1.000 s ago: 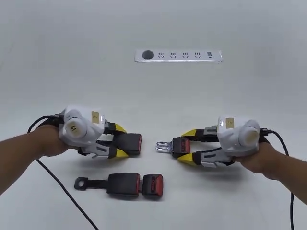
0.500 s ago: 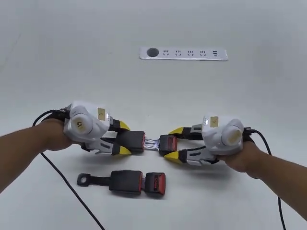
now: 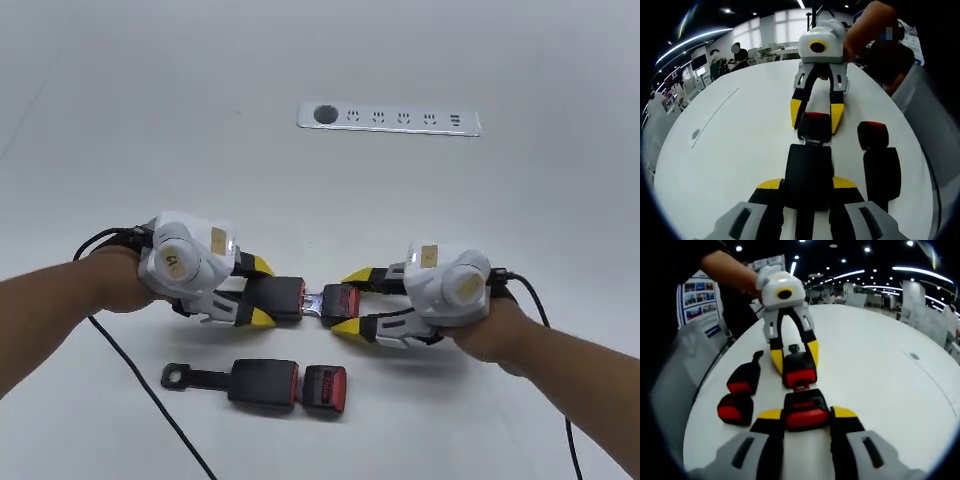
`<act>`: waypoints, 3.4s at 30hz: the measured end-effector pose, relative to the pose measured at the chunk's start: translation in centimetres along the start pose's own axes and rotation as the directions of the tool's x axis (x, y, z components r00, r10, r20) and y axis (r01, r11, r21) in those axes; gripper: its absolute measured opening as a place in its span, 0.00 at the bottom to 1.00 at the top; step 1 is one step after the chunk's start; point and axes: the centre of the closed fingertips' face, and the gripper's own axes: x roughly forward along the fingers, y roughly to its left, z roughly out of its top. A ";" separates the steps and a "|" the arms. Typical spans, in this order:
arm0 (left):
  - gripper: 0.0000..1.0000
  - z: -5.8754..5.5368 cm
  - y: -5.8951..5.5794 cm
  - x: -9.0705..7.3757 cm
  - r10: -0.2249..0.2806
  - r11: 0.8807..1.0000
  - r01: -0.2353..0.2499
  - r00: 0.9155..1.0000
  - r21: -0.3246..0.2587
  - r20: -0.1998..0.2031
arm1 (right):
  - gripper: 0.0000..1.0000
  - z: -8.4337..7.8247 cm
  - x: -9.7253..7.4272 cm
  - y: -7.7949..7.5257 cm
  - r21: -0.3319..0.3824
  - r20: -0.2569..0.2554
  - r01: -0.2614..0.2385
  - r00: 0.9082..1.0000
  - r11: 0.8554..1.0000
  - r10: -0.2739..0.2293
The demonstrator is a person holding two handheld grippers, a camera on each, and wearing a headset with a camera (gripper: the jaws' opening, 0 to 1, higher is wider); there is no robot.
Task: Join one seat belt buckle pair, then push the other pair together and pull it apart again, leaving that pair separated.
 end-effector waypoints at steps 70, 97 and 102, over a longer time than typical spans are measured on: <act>0.36 0.1 0.1 0.4 -0.041 0.999 0.042 0.998 0.031 -0.053 | 0.36 0.0 0.6 0.2 -0.070 -0.128 0.030 0.991 0.997 -0.038; 0.36 0.2 -0.1 0.3 -0.045 0.999 0.046 0.998 0.017 -0.042 | 0.36 -3.7 -4.1 0.1 -0.046 -0.115 0.056 0.992 0.997 -0.061; 0.36 0.3 -0.2 0.3 -0.044 0.999 0.045 0.998 0.014 -0.043 | 0.37 -4.1 -5.6 -0.2 -0.046 -0.094 0.075 0.992 0.996 -0.079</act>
